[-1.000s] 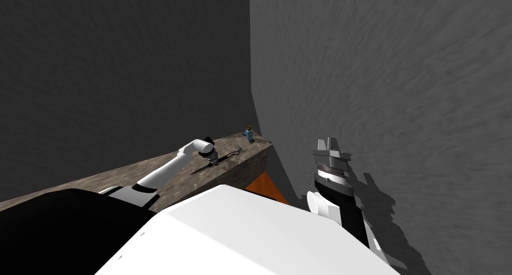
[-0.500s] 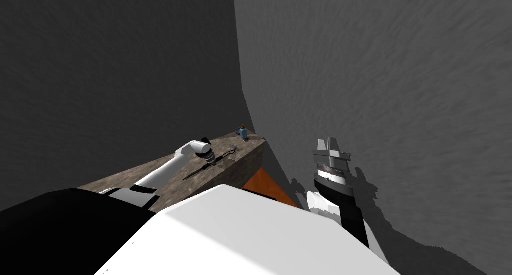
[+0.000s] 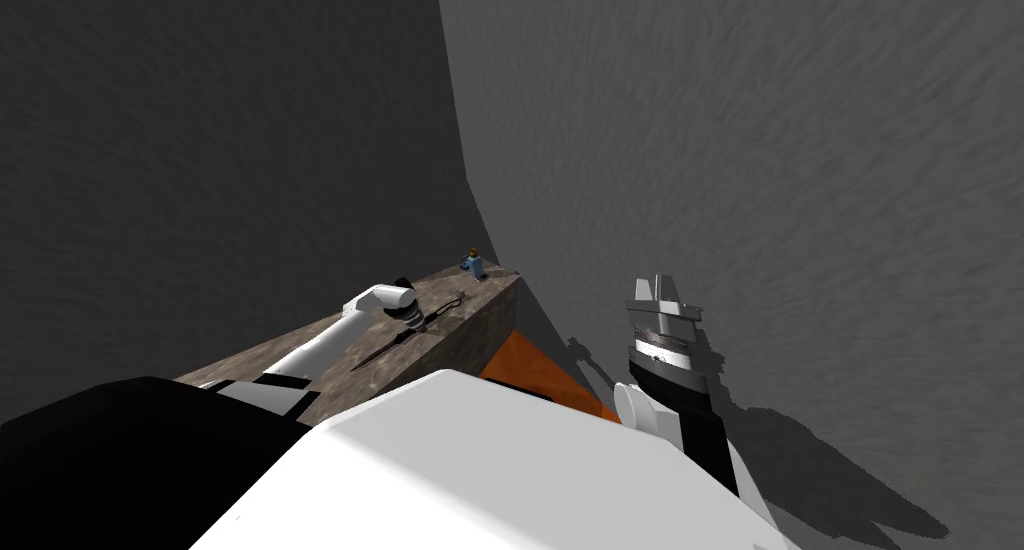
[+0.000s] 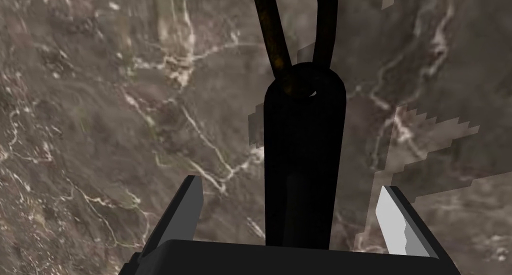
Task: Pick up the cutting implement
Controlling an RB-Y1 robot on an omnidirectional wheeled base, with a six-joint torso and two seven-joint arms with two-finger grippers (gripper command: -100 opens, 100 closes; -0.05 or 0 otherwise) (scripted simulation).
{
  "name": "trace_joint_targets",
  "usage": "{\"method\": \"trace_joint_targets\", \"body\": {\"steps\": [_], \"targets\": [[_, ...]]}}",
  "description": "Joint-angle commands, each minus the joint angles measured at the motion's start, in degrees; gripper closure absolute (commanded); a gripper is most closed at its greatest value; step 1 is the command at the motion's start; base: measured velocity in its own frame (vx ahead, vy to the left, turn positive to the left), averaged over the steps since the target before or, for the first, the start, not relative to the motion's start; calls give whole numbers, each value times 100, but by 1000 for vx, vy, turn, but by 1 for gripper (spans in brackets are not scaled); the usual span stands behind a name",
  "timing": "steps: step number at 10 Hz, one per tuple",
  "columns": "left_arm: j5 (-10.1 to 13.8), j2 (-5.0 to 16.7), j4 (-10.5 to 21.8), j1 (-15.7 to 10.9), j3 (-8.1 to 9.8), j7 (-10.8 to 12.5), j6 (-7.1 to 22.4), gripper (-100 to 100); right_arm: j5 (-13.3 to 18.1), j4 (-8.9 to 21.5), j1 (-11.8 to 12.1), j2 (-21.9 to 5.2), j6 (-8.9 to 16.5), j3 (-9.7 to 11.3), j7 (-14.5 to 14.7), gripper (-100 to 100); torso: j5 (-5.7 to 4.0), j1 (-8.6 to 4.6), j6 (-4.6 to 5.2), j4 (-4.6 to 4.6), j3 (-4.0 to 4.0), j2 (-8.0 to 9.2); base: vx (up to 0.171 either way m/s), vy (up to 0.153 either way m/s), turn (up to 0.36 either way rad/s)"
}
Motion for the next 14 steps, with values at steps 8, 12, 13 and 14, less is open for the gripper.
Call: {"method": "trace_joint_targets", "body": {"steps": [8, 12, 13, 14], "targets": [[13, 5, -59, 21, -8, -13, 5, 100, 0, -1, 2, 0, 0, -1, 0, 0, -1, 7, -5, -7, -24, -43, -5, 1, 21], [117, 54, -553, -26, -226, -123, 176, 100, 0, -1, 5, 0, -1, -2, 0, 0, -4, -1, -10, -14, -46, -85, 115, -14, 296], [142, 66, -676, -38, -280, -150, 219, 100, 0, -1, 5, 0, -1, -1, 0, 0, -5, -7, -11, -15, -48, -87, 127, -29, 305], [168, 79, -800, -49, -334, -178, 262, 100, 0, -1, 5, 0, -1, -2, 0, 0, -5, -6, -12, -15, -48, -87, 116, -24, 255]]}}
